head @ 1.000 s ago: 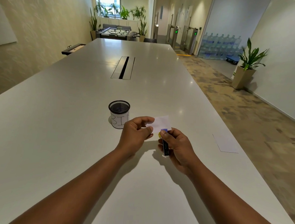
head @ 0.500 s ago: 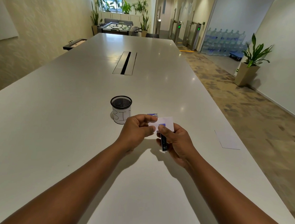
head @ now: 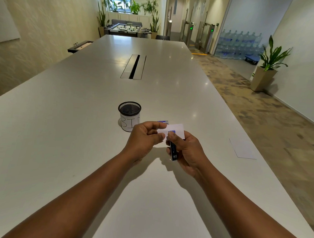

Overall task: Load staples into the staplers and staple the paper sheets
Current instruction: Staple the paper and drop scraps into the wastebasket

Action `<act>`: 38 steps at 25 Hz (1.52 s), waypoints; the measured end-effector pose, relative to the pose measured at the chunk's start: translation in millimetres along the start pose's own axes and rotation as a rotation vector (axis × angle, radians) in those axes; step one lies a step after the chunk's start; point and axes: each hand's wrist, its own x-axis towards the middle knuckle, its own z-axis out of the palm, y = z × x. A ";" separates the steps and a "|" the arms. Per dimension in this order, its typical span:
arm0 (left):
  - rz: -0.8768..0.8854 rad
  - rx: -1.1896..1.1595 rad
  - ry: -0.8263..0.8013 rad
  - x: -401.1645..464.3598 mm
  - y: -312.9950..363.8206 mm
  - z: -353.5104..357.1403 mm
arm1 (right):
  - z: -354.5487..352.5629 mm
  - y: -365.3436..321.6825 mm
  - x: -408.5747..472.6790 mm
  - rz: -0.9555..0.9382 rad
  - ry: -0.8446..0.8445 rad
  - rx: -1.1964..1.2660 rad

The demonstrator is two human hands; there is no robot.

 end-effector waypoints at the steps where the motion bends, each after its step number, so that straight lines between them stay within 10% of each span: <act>1: 0.000 -0.005 0.005 -0.5 0.2 0.5 | -0.2 0.0 0.3 0.001 -0.001 0.007; 38: 0.018 -0.100 0.039 -0.3 -5.5 5.6 | -8.2 -10.5 1.1 0.053 0.037 -0.020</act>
